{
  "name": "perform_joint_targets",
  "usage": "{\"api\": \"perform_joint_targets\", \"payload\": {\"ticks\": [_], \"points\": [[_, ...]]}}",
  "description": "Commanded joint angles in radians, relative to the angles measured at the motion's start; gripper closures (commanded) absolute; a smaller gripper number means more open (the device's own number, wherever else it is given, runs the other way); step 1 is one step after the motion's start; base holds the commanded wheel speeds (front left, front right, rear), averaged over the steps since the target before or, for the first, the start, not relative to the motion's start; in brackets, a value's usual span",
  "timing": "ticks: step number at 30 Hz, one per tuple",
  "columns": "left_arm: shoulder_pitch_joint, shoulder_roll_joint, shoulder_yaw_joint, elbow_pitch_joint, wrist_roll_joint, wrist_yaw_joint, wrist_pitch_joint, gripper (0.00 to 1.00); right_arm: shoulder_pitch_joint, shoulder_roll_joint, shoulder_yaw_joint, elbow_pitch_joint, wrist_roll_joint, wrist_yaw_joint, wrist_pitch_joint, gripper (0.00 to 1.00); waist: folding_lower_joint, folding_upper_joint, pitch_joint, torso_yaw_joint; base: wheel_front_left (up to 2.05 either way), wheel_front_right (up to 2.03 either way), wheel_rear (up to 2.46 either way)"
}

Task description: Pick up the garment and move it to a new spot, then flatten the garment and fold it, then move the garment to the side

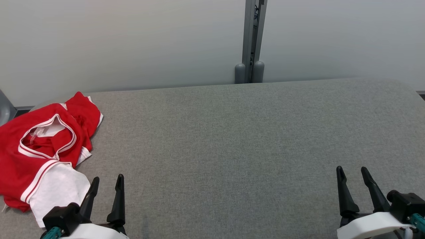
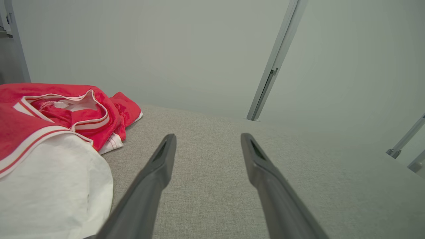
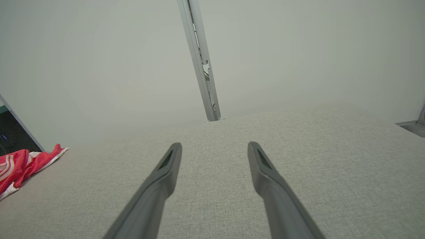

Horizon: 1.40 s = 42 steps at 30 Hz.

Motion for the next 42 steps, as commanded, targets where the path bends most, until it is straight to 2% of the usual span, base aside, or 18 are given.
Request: {"api": "perform_joint_targets", "payload": {"ticks": [1, 26, 42], "points": [[-0.006, 0.007, 0.002, -0.006, 0.024, 0.002, -0.007, 0.0, -0.003, -0.009, -0.003, -0.004, -0.025, 0.004, -0.013, 0.0, 0.0, 0.0, 0.001, -0.001, 0.0, 0.0, 0.0], [0.007, 0.009, 0.007, 0.015, 0.233, 0.007, -0.06, 0.0, 0.015, -0.008, 0.003, -0.006, -0.243, 0.003, -0.065, 0.0, 0.0, 0.0, 0.005, -0.013, 0.0, 0.0, 0.0], [0.013, -0.002, 0.017, 0.035, 0.31, -0.002, -0.085, 0.0, 0.028, -0.009, 0.009, -0.01, -0.337, 0.004, -0.09, 0.0, 0.0, 0.0, 0.002, -0.003, 0.0, 0.0, 0.0]]}}
